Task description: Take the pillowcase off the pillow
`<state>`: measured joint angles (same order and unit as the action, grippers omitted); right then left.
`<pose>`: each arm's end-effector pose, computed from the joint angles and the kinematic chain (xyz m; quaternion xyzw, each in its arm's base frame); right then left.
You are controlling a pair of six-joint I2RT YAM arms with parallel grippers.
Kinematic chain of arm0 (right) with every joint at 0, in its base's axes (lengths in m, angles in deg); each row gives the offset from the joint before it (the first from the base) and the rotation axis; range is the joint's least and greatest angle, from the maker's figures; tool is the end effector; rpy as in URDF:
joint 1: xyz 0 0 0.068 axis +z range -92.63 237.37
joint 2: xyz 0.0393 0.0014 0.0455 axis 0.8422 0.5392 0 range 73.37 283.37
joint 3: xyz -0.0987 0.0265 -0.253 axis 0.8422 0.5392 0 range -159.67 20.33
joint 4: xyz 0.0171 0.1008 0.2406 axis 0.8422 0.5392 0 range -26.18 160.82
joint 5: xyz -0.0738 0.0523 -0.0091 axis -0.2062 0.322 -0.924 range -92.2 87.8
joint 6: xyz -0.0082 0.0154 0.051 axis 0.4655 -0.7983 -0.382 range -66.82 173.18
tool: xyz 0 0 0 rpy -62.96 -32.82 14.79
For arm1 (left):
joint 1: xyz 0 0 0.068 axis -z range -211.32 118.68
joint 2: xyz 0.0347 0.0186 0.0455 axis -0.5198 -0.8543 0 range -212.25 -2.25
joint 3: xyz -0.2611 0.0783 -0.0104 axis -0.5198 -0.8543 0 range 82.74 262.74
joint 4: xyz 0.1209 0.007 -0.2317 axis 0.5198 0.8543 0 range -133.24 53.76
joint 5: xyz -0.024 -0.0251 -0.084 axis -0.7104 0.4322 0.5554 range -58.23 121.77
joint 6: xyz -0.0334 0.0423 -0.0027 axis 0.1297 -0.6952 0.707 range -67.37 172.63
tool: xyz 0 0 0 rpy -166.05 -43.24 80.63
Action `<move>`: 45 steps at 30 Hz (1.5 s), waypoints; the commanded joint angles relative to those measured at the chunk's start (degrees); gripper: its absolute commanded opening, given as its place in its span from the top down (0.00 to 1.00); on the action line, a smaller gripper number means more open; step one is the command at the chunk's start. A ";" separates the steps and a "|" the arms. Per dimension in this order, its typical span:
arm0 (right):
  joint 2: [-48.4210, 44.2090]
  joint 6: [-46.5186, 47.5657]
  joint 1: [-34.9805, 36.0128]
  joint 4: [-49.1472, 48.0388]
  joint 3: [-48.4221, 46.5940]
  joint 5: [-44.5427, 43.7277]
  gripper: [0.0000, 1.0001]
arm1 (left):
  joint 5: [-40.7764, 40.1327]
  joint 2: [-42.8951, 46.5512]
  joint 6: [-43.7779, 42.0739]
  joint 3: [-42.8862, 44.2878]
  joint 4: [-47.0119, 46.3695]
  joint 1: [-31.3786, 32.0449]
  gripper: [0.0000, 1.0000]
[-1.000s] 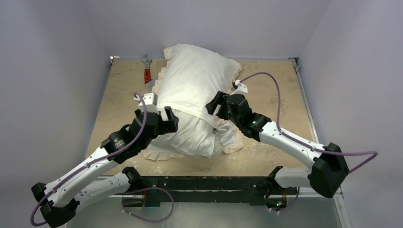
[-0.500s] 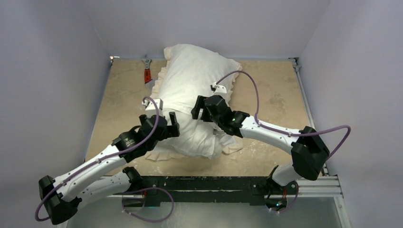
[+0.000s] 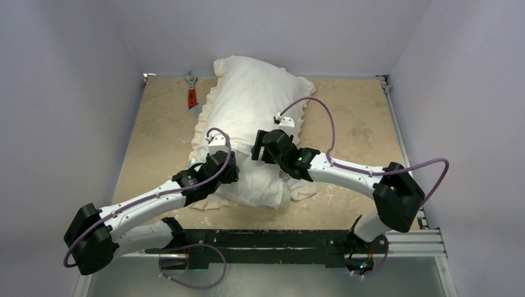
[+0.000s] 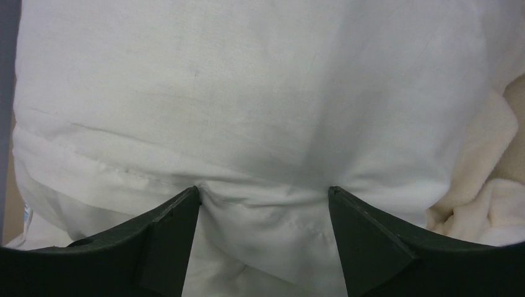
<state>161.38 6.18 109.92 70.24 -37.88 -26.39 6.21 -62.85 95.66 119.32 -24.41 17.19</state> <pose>0.2179 0.2602 0.2448 0.0525 0.8756 0.2170 0.4283 0.1548 -0.1518 0.2263 -0.0456 0.8971 -0.1380 0.4173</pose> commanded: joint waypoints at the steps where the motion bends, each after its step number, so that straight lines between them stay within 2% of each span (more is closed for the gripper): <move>1: -0.57 -0.95 2.09 4.65 -1.73 -3.38 0.20 | 2.67 -0.23 2.00 -3.52 -3.10 0.16 0.71; 5: -0.20 -1.08 4.62 5.98 -3.25 -3.53 0.19 | 3.22 1.39 2.00 -4.45 -3.47 0.09 1.00; 12: 3.62 -4.17 6.94 10.13 -5.99 -7.23 0.19 | 3.78 3.02 1.46 -3.93 -2.45 0.12 1.00; 17: 7.86 -12.31 6.82 17.43 -7.68 -12.93 0.08 | 5.17 5.83 1.53 -3.95 -1.19 0.17 1.00; 21: 8.54 -15.21 4.21 19.28 -10.27 -16.41 0.06 | 6.14 9.46 2.06 -4.63 1.68 0.17 1.00; 29: 3.71 -7.40 -12.05 9.16 -11.35 -15.93 0.07 | 9.92 18.15 3.98 -7.75 6.59 0.12 1.00; 34: 4.76 -2.41 -20.64 2.27 -12.76 -12.76 0.07 | 17.95 20.41 2.83 -8.69 5.06 0.11 1.00; 41: 8.84 3.53 -22.82 -4.65 -16.82 -6.27 0.08 | 32.18 18.74 1.30 -8.65 -5.03 0.32 1.00; 45: 8.70 8.31 -22.72 -10.14 -17.92 -0.81 0.09 | 35.40 13.94 1.53 -7.00 -13.08 1.96 1.00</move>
<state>171.28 8.74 89.33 71.70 -51.46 -27.72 30.23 -45.32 97.98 111.34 -31.98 17.09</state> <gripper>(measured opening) 0.915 0.042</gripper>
